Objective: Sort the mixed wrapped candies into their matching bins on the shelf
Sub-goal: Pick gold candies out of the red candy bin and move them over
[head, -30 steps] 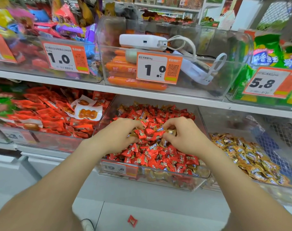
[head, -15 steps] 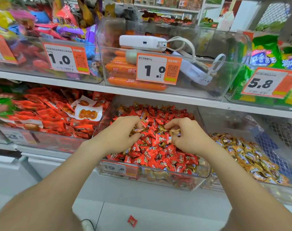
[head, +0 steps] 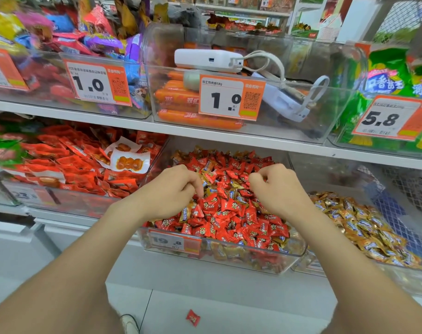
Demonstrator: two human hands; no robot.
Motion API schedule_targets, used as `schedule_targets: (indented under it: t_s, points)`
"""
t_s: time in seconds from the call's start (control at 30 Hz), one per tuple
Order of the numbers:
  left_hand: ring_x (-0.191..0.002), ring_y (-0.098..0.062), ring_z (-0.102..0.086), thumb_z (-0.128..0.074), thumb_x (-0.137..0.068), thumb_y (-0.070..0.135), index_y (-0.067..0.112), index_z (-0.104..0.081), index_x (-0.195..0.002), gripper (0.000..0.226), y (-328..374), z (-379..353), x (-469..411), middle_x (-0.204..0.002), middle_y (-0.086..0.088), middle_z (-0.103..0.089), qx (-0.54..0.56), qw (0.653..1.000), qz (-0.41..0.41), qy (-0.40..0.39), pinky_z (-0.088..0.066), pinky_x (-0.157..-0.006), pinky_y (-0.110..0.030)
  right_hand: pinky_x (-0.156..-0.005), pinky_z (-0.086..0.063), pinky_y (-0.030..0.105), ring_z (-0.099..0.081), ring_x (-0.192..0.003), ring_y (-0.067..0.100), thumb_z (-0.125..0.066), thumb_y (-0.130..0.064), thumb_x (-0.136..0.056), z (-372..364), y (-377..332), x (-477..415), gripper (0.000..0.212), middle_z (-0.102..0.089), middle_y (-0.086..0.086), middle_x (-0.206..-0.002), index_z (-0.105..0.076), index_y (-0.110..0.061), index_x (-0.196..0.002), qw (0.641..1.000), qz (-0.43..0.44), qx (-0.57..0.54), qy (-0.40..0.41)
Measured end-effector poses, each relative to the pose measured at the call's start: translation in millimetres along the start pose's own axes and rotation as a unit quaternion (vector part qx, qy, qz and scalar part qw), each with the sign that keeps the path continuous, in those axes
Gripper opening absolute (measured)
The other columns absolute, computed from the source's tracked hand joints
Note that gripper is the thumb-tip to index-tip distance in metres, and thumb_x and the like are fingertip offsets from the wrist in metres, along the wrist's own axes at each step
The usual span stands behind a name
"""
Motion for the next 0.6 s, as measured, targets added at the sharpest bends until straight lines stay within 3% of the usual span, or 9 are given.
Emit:
schedule_targets:
  t_s: [0.07,0.17,0.23,0.33,0.4,0.5,0.6]
  points:
    - [-0.089,-0.013,-0.062,-0.044,-0.104,0.018,0.03,-0.071,-0.089,0.033,1.3,0.8,4.2,-0.107,0.012,-0.047,-0.013,1.0,0.006,-0.005,-0.05,-0.075,-0.033,-0.055,-0.049,0.035,-0.044,-0.044,0.019,-0.048,-0.04,-0.105,-2.4,-2.7,2.1,0.052,-0.05,0.0,-0.049,-0.069,-0.003,-0.074,1.0,0.01,-0.013,-0.026]
    - [-0.09,-0.005,-0.053,-0.063,-0.098,0.049,0.031,-0.064,-0.097,0.018,-5.5,-2.7,10.7,-0.104,0.01,-0.043,-0.089,0.995,0.01,-0.037,-0.041,-0.076,-0.025,-0.056,-0.05,0.029,-0.048,-0.04,0.014,-0.046,-0.06,-0.106,-2.6,-8.0,5.6,0.069,-0.053,-0.004,-0.041,-0.075,-0.012,-0.066,0.997,0.013,-0.032,-0.062]
    - [-0.093,-0.006,-0.052,-0.074,-0.086,0.063,0.033,-0.059,-0.108,0.04,-14.3,-5.7,13.8,-0.106,0.013,-0.041,-0.133,0.988,0.021,-0.073,-0.045,-0.079,-0.025,-0.059,-0.052,0.031,-0.052,-0.042,0.014,-0.044,-0.064,-0.105,-3.7,-10.4,5.2,0.073,-0.056,-0.001,-0.043,-0.072,-0.011,-0.063,0.997,0.012,-0.042,-0.068]
    - [-0.096,-0.01,-0.052,-0.076,-0.089,0.054,0.032,-0.06,-0.103,0.03,-19.8,-6.2,14.4,-0.106,0.011,-0.044,-0.139,0.987,0.021,-0.077,-0.048,-0.084,-0.03,-0.049,-0.048,0.03,-0.056,-0.043,0.017,-0.051,-0.058,-0.105,-7.4,-12.1,6.4,0.067,-0.065,0.004,-0.051,-0.069,-0.005,-0.067,0.993,-0.003,-0.076,-0.088]
    - [-0.093,-0.011,-0.05,-0.07,-0.096,0.046,0.032,-0.052,-0.096,0.022,-17.8,-4.0,12.2,-0.102,0.008,-0.047,-0.115,0.992,0.003,-0.047,-0.043,-0.078,-0.029,-0.042,-0.043,0.025,-0.055,-0.041,0.017,-0.064,-0.05,-0.102,-10.7,-13.4,7.6,0.052,-0.067,0.007,-0.054,-0.069,-0.006,-0.074,0.988,-0.004,-0.115,-0.1]
    - [-0.069,-0.012,-0.043,-0.059,-0.102,0.033,0.024,-0.041,-0.091,0.023,-12.3,1.9,11.2,-0.085,0.003,-0.049,-0.042,0.999,0.0,0.004,-0.034,-0.062,-0.029,-0.046,-0.046,0.029,-0.059,-0.047,0.015,-0.069,-0.034,-0.102,-13.4,-19.3,7.3,0.021,-0.074,0.008,-0.069,-0.075,-0.015,-0.096,0.976,0.028,-0.179,-0.122]
    - [-0.047,-0.007,-0.037,-0.054,-0.103,0.025,0.023,-0.044,-0.098,0.011,-10.5,4.0,11.8,-0.066,0.002,-0.051,-0.007,1.0,0.011,0.003,-0.033,-0.049,-0.024,-0.049,-0.045,0.026,-0.052,-0.047,0.009,-0.064,-0.027,-0.106,-8.8,-16.7,0.3,0.017,-0.072,-0.005,-0.068,-0.079,-0.024,-0.1,0.986,0.063,-0.115,-0.101]
Point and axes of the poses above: each hand's wrist, its own x-axis away from the middle knuckle, its own z-axis out of the back of the hand, y = z × x, the point moved 4 cm from there along -x, towards the middle knuckle
